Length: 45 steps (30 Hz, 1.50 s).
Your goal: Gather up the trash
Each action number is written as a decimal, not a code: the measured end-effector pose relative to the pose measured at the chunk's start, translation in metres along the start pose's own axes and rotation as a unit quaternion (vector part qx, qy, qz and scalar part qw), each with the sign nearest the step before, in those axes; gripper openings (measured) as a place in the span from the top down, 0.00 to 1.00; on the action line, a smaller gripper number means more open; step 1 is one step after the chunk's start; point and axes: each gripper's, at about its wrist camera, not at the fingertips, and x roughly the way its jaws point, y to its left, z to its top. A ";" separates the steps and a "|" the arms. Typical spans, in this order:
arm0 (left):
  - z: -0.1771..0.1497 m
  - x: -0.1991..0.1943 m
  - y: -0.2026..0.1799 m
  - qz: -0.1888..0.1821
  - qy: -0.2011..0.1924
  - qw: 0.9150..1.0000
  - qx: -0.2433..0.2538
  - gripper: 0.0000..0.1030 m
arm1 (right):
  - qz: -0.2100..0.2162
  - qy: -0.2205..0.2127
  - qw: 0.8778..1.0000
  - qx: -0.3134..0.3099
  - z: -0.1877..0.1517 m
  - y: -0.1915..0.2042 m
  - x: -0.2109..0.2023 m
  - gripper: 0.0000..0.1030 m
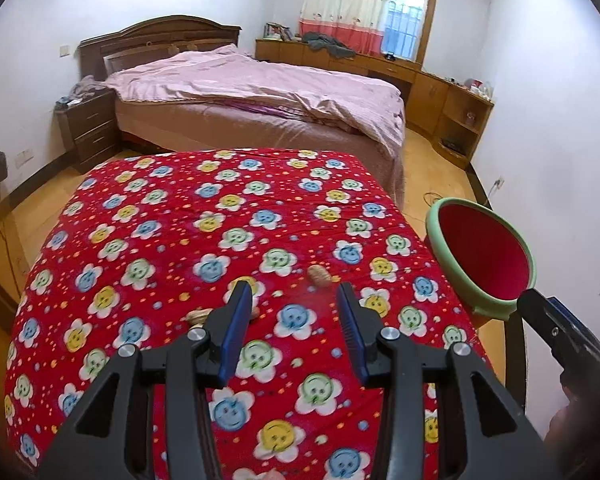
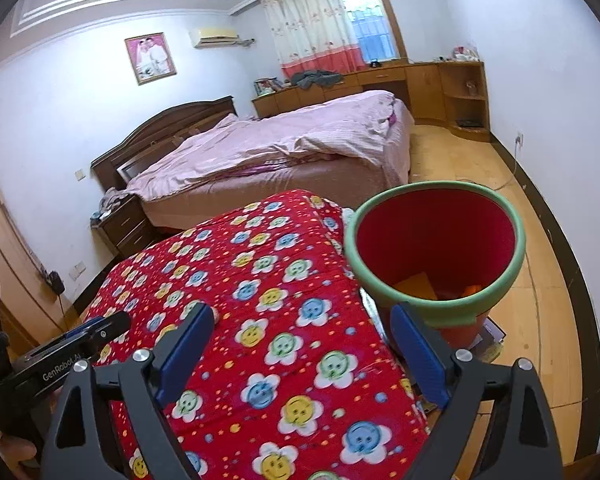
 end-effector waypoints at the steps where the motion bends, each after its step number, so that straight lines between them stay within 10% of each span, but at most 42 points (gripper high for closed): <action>1: -0.002 -0.001 0.002 0.003 -0.002 1.000 -0.002 0.57 | 0.001 0.000 1.000 -0.003 -0.001 0.003 -0.001 0.09; 45: -0.034 -0.016 0.045 0.062 -0.020 0.997 -0.044 0.57 | 0.019 0.005 0.999 -0.044 -0.033 0.043 -0.003 0.09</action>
